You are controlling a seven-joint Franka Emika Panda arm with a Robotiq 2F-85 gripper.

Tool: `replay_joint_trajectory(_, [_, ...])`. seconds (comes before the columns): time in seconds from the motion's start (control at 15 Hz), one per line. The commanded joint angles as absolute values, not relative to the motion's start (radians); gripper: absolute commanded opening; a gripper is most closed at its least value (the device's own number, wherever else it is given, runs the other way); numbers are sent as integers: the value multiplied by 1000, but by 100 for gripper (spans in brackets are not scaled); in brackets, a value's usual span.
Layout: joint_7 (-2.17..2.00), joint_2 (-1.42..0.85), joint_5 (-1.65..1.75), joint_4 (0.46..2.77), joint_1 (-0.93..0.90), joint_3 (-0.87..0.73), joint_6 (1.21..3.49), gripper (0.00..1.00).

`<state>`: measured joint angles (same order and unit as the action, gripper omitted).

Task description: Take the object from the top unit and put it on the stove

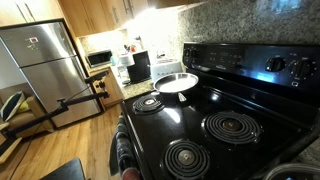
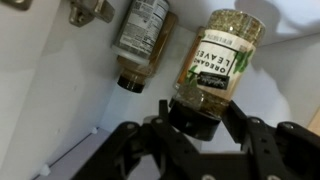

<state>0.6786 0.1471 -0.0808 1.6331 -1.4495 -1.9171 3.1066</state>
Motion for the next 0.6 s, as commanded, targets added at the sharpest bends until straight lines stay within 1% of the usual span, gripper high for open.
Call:
replay_joint_trajectory(0.0, [591, 59, -91, 1713, -1308, -1821, 3121, 32])
replay_joint_trajectory(0.07, [579, 63, -82, 1730, -1268, -1777, 3142, 32])
replay_joint_trajectory(0.27, [586, 32, -123, 1779, -1206, -1732, 3171, 32])
replay_joint_trajectory(0.53, [593, -7, -144, 1820, -1136, -1670, 3270, 32])
